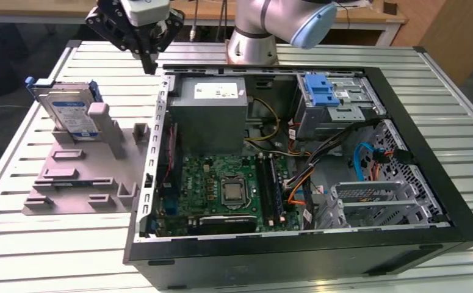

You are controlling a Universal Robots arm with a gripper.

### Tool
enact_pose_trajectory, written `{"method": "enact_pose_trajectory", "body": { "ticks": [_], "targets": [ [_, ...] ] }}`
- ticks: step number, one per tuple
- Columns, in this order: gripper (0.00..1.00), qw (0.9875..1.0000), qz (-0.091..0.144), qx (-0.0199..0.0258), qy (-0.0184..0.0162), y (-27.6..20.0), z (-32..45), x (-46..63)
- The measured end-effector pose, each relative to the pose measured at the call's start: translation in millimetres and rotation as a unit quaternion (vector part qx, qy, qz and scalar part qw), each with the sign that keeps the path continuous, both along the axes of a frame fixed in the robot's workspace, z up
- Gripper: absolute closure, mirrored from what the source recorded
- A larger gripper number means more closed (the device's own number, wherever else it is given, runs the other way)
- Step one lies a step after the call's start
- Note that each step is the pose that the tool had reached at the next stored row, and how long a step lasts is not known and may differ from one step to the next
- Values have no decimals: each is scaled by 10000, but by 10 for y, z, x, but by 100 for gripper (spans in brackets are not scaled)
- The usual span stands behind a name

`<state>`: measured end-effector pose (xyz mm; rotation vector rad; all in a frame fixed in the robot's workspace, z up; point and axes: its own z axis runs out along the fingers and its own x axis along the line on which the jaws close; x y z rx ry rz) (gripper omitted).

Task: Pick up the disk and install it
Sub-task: 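Reach for the disk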

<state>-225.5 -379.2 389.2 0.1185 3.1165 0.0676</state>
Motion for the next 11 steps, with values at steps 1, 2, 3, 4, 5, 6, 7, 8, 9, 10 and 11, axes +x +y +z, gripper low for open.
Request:
{"method": "enact_pose_trajectory", "body": {
  "ticks": [1,2,3,4,5,6,7,8,9,10,11],
  "targets": [
    [89,10000,1,0,1,8,-2,-25],
    [89,10000,1,-1,2,15,-5,-49],
    [89,10000,1,0,2,22,-8,-72],
    [89,10000,1,0,3,30,-10,-95],
    [89,10000,1,0,4,39,-13,-120],
    [89,10000,0,0,5,47,-16,-142],
    [89,10000,0,0,7,54,-18,-164],
    [89,10000,1,0,8,60,-20,-184],
    [89,10000,1,0,9,67,-23,-206],
    [89,10000,1,-1,11,74,-25,-227],
    [89,10000,1,-1,12,80,-28,-250]
  ]
}}
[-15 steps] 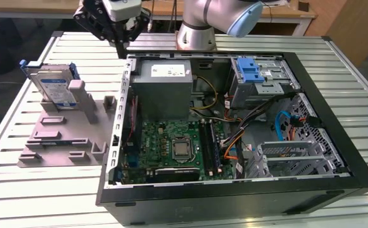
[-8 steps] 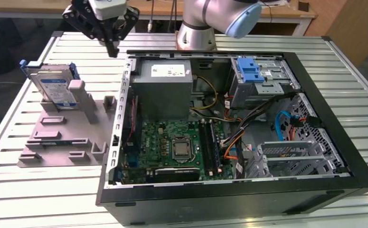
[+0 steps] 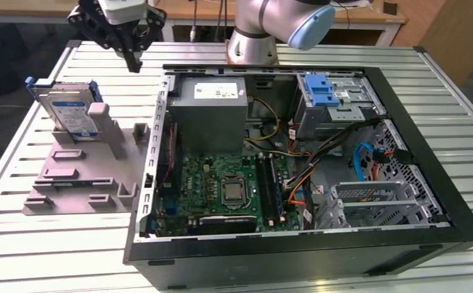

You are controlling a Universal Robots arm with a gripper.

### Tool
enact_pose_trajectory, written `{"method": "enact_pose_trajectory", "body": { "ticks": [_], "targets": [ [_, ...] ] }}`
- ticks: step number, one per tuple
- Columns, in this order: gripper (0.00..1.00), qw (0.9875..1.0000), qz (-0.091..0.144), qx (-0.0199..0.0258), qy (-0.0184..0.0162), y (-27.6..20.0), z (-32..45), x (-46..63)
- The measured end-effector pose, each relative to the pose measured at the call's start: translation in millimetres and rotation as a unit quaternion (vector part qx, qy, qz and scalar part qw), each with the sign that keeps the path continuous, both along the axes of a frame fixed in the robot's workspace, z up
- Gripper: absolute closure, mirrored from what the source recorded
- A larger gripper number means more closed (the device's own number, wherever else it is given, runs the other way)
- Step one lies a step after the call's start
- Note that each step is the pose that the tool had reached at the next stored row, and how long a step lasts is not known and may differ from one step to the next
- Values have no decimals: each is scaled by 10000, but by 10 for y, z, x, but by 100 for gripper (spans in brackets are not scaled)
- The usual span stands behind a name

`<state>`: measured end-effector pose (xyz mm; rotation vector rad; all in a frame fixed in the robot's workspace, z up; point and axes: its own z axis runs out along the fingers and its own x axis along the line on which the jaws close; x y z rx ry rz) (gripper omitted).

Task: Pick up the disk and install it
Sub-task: 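Reach for the disk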

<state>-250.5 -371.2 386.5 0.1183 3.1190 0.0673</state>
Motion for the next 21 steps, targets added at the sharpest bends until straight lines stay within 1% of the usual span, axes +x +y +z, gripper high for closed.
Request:
{"method": "enact_pose_trajectory", "body": {
  "ticks": [8,13,15,18,19,21],
  "targets": [
    [89,10000,-1,0,7,52,-23,-187],
    [89,10000,0,0,18,70,-35,-291],
    [89,10000,0,1,42,75,-40,-324],
    [89,9999,0,1,110,82,-45,-371],
    [89,9999,-1,0,125,84,-48,-392],
    [89,9999,-1,0,136,89,-55,-438]
  ]
}}
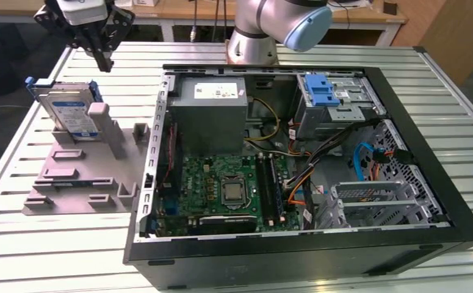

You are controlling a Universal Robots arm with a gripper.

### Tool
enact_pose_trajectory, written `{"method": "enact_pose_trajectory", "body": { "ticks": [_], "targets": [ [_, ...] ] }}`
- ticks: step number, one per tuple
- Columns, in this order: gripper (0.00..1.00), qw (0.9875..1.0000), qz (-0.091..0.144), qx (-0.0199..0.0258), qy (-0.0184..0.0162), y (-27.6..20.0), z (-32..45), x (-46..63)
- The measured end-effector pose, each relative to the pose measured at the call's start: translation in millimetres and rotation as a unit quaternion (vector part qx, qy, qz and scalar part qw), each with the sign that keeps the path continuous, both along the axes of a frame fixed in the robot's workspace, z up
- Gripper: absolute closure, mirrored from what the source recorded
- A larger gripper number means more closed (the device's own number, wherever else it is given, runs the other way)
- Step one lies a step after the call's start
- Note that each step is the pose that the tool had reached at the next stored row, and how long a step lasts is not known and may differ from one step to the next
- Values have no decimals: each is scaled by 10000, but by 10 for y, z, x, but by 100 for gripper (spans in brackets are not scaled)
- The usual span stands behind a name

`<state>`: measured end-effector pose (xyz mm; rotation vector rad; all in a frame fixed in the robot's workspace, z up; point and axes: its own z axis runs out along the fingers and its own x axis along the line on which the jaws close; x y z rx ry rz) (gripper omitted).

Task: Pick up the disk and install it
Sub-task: 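Reach for the disk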

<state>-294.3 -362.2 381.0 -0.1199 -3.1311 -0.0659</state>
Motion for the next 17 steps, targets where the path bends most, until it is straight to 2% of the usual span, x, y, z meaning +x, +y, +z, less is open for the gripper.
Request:
{"method": "enact_pose_trajectory", "body": {
  "ticks": [17],
  "targets": [
    [89,10000,1,0,6,17,-35,-341]
  ]
}}
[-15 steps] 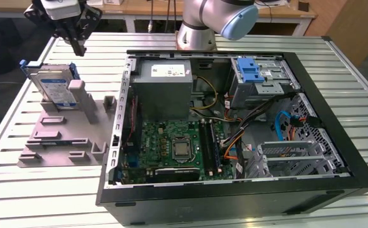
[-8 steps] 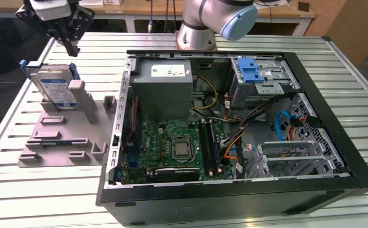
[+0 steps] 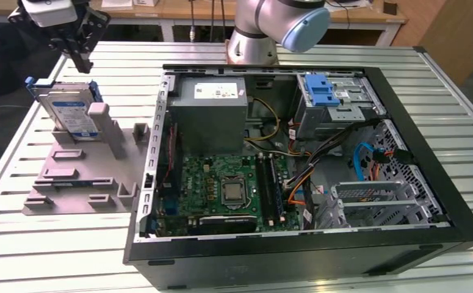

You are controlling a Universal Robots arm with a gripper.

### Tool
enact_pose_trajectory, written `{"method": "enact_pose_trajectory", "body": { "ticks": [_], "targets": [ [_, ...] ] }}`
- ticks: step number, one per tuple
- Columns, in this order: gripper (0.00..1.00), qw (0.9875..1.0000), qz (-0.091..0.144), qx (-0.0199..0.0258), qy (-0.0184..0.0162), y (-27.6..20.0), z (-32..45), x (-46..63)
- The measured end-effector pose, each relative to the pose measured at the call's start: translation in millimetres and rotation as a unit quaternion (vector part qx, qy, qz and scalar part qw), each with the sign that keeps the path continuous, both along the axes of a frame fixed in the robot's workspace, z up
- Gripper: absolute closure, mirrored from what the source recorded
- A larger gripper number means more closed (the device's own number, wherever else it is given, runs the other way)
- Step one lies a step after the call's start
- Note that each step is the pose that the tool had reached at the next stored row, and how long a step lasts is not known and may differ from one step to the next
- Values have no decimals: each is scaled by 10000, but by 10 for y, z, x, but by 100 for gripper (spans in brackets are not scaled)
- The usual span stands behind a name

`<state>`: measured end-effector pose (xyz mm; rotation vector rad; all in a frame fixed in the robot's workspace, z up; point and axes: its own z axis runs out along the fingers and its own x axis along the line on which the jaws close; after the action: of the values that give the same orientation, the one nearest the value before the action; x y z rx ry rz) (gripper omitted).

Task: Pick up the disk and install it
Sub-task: 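Reach for the disk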

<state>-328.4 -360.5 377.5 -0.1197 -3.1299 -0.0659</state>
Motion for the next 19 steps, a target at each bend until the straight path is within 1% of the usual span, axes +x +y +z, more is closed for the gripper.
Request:
{"method": "enact_pose_trajectory", "body": {
  "ticks": [6,9,11,15,19],
  "targets": [
    [89,10000,-1,0,2,23,-16,-143],
    [89,10000,0,0,3,49,-26,-227],
    [89,10000,0,0,4,79,-33,-285],
    [89,10000,0,0,4,154,-52,-422],
    [89,10000,-1,0,7,202,-72,-539]
  ]
}}
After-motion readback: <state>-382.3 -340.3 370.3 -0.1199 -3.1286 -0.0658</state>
